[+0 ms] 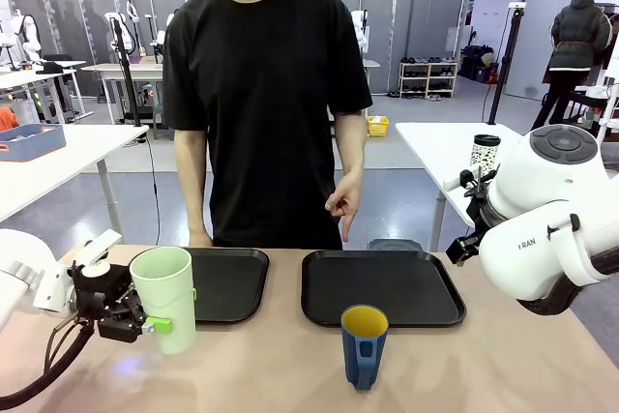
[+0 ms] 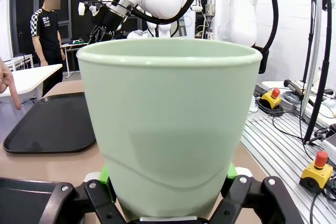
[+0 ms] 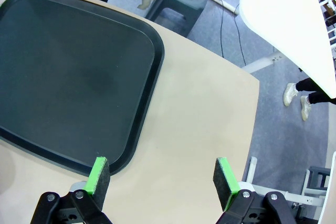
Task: Sort and store the cups by type.
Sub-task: Place the picked Reusable plastic cup into the Flat Tray indicated by the person.
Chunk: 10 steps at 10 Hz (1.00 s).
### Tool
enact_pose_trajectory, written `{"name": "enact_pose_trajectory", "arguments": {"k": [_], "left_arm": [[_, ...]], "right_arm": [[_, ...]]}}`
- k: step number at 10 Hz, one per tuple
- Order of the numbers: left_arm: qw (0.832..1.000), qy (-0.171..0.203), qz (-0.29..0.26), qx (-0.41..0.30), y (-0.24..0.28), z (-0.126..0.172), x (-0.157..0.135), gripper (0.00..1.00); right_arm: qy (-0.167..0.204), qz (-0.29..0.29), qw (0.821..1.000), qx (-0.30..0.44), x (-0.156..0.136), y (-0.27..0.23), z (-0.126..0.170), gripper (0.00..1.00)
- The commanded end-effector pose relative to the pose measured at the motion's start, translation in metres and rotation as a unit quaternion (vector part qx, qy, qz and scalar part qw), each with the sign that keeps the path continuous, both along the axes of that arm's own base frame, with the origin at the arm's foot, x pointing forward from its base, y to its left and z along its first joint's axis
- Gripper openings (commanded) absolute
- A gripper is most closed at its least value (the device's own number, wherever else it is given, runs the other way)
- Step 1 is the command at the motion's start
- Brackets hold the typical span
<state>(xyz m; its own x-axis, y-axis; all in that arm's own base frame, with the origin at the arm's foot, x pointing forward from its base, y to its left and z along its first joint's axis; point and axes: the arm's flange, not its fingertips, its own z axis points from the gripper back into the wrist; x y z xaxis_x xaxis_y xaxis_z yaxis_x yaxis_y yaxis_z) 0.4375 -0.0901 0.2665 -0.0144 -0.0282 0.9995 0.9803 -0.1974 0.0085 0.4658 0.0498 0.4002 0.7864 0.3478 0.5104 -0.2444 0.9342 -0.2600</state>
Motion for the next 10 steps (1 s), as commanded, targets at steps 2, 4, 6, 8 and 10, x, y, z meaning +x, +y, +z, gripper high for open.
{"name": "enact_pose_trajectory", "arguments": {"k": [2, 4, 6, 8, 10], "left_arm": [[1.0, -0.005, -0.004, 0.002, 0.001, 0.001, 0.003, 0.58], [1.0, -0.005, -0.004, 0.002, 0.001, 0.001, 0.003, 0.58], [1.0, -0.005, -0.004, 0.002, 0.001, 0.001, 0.003, 0.58], [1.0, -0.006, -0.003, 0.01, -0.007, -0.001, -0.001, 0.83], [1.0, -0.007, -0.017, 0.005, -0.032, 0.004, -0.002, 0.83]], "right_arm": [[-0.001, 0.001, 1.0, 0.001, 0.001, 0.0, 0.0, 1.0], [-0.001, 0.001, 1.0, 0.001, 0.001, 0.0, 0.0, 1.0], [-0.001, 0.001, 1.0, 0.001, 0.001, 0.0, 0.0, 1.0], [-0.001, 0.001, 1.0, 0.001, 0.001, 0.0, 0.0, 1.0], [-0.001, 0.001, 1.0, 0.001, 0.001, 0.0, 0.0, 1.0]]}}
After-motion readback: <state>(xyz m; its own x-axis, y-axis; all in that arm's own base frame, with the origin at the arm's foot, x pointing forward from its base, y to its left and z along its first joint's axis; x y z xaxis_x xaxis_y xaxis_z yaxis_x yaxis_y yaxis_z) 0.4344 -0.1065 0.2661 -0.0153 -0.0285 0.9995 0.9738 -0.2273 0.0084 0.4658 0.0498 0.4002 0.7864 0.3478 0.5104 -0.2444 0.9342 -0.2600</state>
